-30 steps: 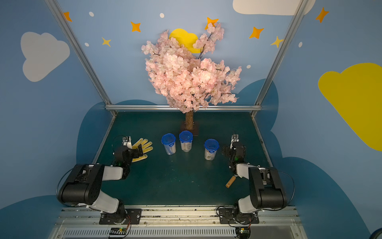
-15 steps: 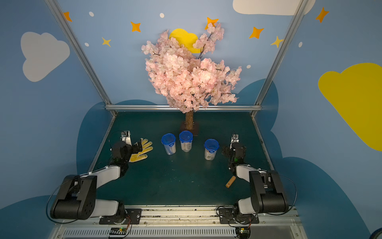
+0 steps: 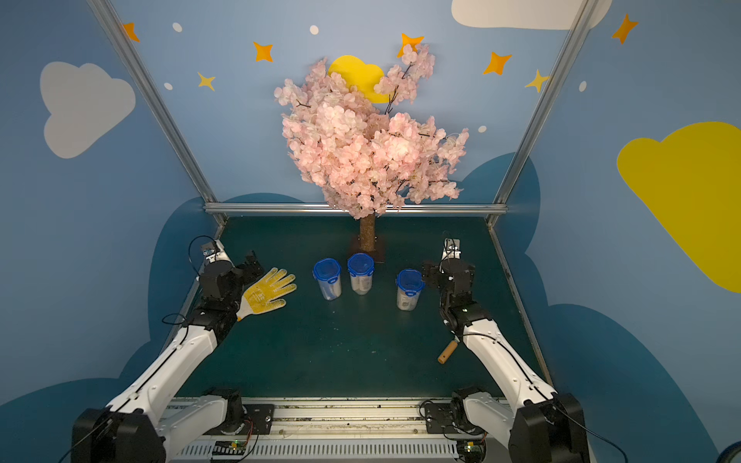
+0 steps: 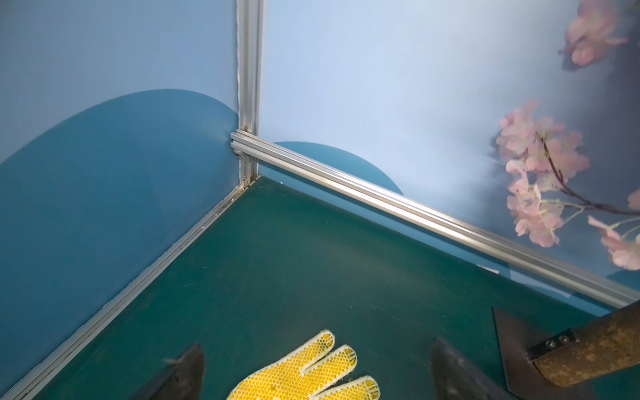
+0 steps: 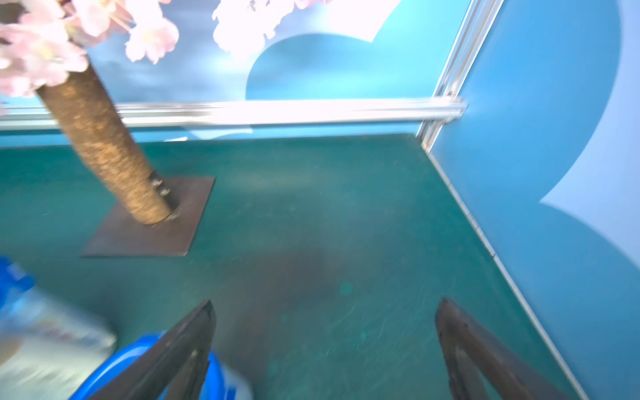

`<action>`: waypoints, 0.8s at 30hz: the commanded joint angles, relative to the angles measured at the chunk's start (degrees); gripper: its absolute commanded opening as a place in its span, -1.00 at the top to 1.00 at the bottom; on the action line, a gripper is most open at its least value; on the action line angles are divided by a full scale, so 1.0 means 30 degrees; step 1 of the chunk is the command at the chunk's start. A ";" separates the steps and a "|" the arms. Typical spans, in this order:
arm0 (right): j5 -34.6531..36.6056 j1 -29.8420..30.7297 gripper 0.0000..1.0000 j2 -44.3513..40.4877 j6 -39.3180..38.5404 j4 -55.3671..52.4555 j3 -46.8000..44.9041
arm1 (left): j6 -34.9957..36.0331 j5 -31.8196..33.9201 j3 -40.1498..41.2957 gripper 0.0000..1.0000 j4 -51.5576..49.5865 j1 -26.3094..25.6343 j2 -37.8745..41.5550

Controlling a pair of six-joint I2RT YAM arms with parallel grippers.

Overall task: Take out toiletry kits
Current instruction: Pick up the container from the center of the board.

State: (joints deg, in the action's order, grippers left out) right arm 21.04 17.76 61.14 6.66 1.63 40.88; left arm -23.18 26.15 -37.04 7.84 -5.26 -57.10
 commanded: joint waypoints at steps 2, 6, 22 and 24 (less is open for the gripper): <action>-0.1653 0.0497 -0.96 0.0516 0.1406 -0.5578 0.2538 | -0.2396 -0.0301 0.0711 -0.99 -0.1296 0.0024 0.1561; -0.5053 0.0734 -0.89 0.1681 0.1463 -0.8097 0.4094 | -0.0783 -0.1548 -0.2028 -0.99 -0.3291 -0.1627 -0.0158; -1.6511 -0.3951 -0.72 0.1120 0.6237 -0.6196 0.1607 | 0.1628 -0.2466 -1.5135 -0.69 -1.0584 -1.2994 -0.9749; -1.5745 -0.3955 -0.79 0.1317 0.5167 -0.7235 0.2114 | 0.1274 -0.2964 -1.5921 -0.74 -1.1020 -1.3276 -1.0581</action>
State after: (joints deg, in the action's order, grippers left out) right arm -22.22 6.02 65.76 23.05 -18.48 46.22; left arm -19.09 20.71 -82.17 -19.81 -44.56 -86.50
